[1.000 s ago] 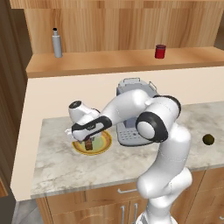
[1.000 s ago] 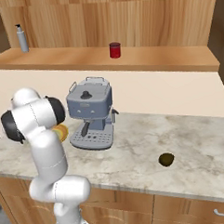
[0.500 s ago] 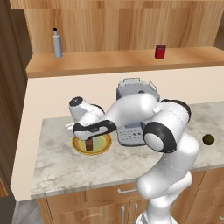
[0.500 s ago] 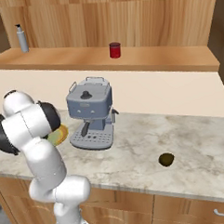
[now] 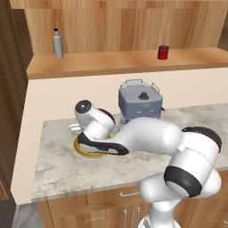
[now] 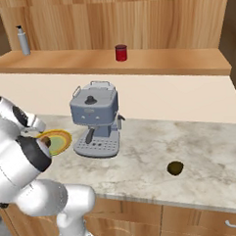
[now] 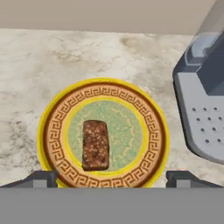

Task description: Pick the avocado and bread from the counter and place them on the plate. Then pick the jam from the cabinet and place it next to the plate. Lastly close the cabinet door.

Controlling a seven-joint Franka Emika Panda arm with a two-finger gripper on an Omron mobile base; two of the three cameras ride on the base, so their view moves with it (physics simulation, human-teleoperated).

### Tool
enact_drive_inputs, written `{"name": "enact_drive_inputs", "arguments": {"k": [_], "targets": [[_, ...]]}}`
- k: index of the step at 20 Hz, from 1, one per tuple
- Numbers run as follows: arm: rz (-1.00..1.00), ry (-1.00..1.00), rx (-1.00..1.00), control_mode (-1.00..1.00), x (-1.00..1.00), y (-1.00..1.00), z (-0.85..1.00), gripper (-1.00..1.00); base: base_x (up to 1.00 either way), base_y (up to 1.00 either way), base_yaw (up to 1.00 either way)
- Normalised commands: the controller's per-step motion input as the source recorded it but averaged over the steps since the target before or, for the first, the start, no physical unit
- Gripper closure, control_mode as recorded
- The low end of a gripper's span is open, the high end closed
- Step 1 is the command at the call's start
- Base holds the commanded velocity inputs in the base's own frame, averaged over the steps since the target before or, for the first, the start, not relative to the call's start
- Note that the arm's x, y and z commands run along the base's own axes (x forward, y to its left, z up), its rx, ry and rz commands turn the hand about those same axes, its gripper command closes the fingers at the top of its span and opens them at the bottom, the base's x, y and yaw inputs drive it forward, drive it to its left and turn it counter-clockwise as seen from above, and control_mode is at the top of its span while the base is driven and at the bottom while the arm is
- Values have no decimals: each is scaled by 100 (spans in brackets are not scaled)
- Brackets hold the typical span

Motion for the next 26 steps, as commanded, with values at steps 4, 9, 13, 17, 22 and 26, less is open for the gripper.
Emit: {"name": "enact_drive_inputs", "arguments": {"k": [4, 9, 13, 17, 22, 26], "targets": [[0, -3, 11, -100, -49, -31, 62, -100, 0, 0, 0], [-10, 0, 9, -100, -44, -44, 50, -100, 0, 0, 0], [-15, -1, 11, -100, -23, -43, 31, -100, 0, 0, 0], [-1, -8, 10, -100, -27, -34, 29, -100, 0, 0, 0], [-6, -8, 6, -100, -26, -33, 49, -100, 0, 0, 0], [-17, -2, 0, -100, -28, -46, 45, -100, 0, 0, 0]]}}
